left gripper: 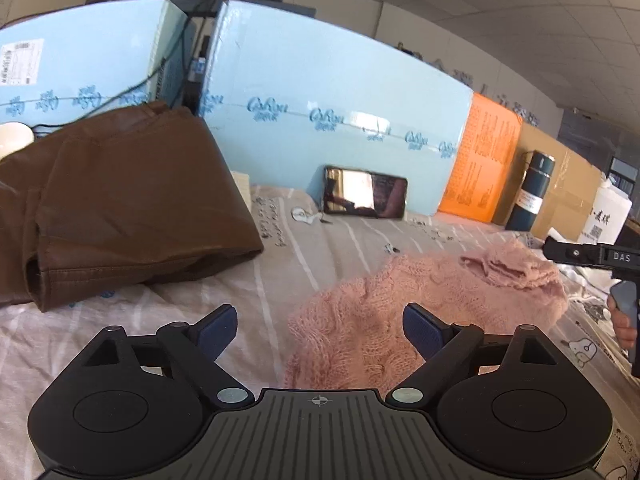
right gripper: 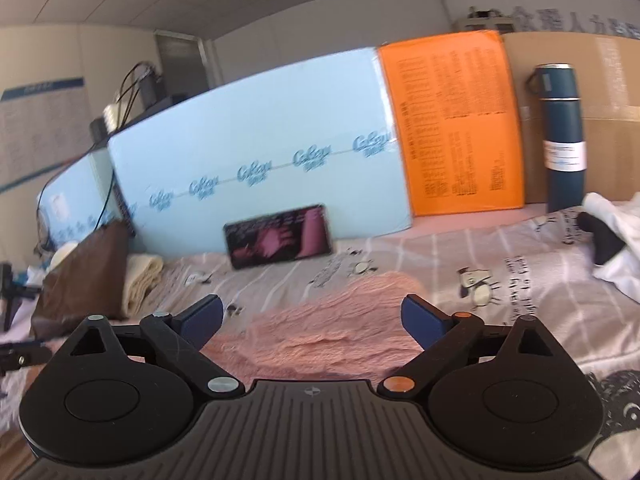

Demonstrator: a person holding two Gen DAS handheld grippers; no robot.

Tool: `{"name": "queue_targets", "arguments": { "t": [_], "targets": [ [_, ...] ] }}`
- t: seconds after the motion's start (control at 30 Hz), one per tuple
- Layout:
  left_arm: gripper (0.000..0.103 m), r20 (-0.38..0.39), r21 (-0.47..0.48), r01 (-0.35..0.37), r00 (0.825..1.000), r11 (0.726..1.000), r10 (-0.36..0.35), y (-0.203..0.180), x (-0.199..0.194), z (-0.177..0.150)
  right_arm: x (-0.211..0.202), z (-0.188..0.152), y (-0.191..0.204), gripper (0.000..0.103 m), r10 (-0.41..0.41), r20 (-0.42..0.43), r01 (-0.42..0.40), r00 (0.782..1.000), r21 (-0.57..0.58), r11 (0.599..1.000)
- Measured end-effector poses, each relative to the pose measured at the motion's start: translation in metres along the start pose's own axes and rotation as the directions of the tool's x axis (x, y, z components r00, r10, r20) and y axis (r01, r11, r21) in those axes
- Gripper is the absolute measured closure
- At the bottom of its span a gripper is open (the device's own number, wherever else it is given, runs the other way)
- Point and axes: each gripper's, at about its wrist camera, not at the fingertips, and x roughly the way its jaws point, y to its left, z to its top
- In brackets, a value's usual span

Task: Fold clothes

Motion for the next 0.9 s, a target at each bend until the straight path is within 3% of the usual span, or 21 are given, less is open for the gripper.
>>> {"name": "queue_targets", "arguments": {
  "t": [0.2, 0.33, 0.4, 0.43, 0.47, 0.5, 0.53, 0.57, 0.73, 0.83, 0.9],
  "targets": [
    [0.011, -0.128, 0.074, 0.059, 0.991, 0.995, -0.05, -0.018, 0.033, -0.002, 0.056, -0.003, 0.021, 0.005, 0.001, -0.165, -0.023, 0.986, -0.13, 0.991],
    [0.011, -0.159, 0.113, 0.092, 0.985, 0.989, -0.073, -0.029, 0.041, -0.005, 0.076, -0.009, 0.018, 0.006, -0.035, -0.206, 0.008, 0.978, -0.132, 0.991],
    [0.013, -0.153, 0.124, 0.09, 0.986, 0.988, -0.07, -0.031, 0.042, -0.007, 0.079, -0.012, 0.012, 0.016, -0.054, -0.205, 0.031, 0.977, -0.116, 0.993],
    [0.023, -0.148, 0.13, 0.09, 0.987, 0.987, -0.071, -0.032, 0.041, -0.008, 0.077, -0.012, 0.009, 0.021, -0.071, -0.191, 0.05, 0.979, -0.114, 0.992],
    [0.043, -0.141, 0.135, 0.094, 0.987, 0.986, -0.075, -0.033, 0.04, -0.008, 0.075, -0.013, 0.006, 0.037, -0.088, -0.178, 0.069, 0.98, -0.113, 0.991],
    [0.051, -0.13, 0.143, 0.098, 0.988, 0.985, -0.079, -0.034, 0.039, -0.007, 0.073, -0.013, 0.003, 0.061, -0.105, -0.164, 0.088, 0.981, -0.111, 0.99],
    [0.068, -0.118, 0.151, 0.101, 0.989, 0.983, -0.083, -0.035, 0.037, -0.007, 0.07, -0.013, -0.001, 0.072, -0.114, -0.149, 0.099, 0.982, -0.102, 0.99],
    [0.075, -0.105, 0.168, 0.103, 0.991, 0.98, -0.086, -0.038, 0.035, -0.006, 0.067, -0.011, -0.007, 0.082, -0.115, -0.133, 0.104, 0.984, -0.088, 0.991],
    [0.081, -0.009, 0.247, 0.067, 0.998, 0.967, -0.067, -0.052, 0.026, 0.005, 0.035, 0.006, -0.031, 0.088, -0.117, 0.022, 0.117, 0.993, 0.011, 0.993],
    [0.081, 0.064, 0.271, 0.033, 0.997, 0.962, -0.052, -0.056, 0.025, 0.018, 0.006, 0.018, -0.049, 0.088, -0.162, 0.155, 0.149, 0.975, 0.09, 0.985],
    [0.081, 0.107, 0.286, 0.008, 0.993, 0.958, -0.04, -0.057, 0.027, 0.027, -0.014, 0.023, -0.067, 0.088, -0.214, 0.233, 0.176, 0.949, 0.171, 0.969]
  ]
}}
